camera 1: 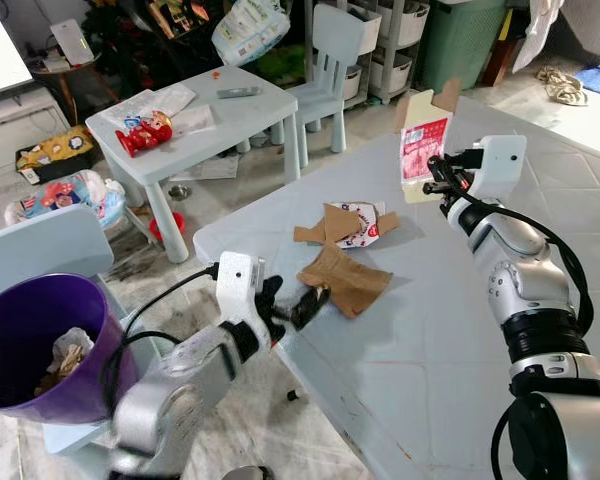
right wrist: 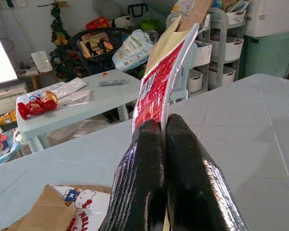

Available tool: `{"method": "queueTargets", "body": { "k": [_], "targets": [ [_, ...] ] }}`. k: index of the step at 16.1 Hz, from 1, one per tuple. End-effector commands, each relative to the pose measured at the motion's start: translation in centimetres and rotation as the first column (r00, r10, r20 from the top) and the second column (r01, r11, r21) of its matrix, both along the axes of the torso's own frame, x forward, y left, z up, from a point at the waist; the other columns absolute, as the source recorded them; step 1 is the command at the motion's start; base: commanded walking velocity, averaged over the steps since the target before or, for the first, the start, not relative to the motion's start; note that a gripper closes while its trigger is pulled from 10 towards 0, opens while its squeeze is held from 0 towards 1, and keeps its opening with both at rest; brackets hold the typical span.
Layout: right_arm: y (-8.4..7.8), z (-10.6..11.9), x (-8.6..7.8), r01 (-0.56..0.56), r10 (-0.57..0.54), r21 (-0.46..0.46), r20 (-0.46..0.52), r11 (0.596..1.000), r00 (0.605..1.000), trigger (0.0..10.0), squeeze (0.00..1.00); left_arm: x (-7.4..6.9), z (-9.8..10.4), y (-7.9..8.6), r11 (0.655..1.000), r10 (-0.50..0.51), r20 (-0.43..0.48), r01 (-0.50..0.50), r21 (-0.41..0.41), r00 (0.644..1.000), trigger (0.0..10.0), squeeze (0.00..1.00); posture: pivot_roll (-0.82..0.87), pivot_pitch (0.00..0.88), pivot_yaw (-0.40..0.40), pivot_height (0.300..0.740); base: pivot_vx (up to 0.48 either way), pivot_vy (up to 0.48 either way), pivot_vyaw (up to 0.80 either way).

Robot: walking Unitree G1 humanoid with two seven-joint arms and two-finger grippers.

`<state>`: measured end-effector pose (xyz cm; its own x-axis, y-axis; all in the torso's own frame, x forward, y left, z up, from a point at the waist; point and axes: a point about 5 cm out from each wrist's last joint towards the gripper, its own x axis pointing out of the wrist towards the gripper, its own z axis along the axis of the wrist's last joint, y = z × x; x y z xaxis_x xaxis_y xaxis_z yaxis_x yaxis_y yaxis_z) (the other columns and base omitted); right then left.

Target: Picking trash to rubbish bin

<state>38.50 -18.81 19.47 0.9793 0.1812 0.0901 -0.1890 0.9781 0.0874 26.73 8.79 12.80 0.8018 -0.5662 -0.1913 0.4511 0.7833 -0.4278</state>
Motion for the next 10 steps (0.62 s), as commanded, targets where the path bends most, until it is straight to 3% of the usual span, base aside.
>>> {"method": "queueTargets", "body": {
  "k": [1,6,10],
  "targets": [
    [0.0,0.6,0.1,-0.002,0.003,-0.009,0.023,1.0,1.0,0.0,0.0,0.4,-0.1,0.1,1.0,0.024,-0.004,-0.024,-0.006,1.0,10.0,1.0,0.07,0.062,-0.004,0.74,0.0,0.0,0.0],
    [-0.6,1.1,0.0,0.014,-0.013,-0.019,0.032,1.0,0.999,0.0,0.0,1.4,0.4,-1.8,0.988,0.042,-0.068,-0.051,-0.143,0.997,10.0,1.0,0.03,0.063,-0.001,0.74,0.0,0.0,0.0],
    [-0.7,1.4,0.1,0.015,-0.014,-0.023,0.038,1.0,0.999,0.0,0.0,0.9,1.4,-3.3,0.994,-0.017,-0.117,0.004,-0.113,0.993,10.0,1.0,0.03,0.063,-0.003,0.74,0.0,0.0,0.0]
  ]
}}
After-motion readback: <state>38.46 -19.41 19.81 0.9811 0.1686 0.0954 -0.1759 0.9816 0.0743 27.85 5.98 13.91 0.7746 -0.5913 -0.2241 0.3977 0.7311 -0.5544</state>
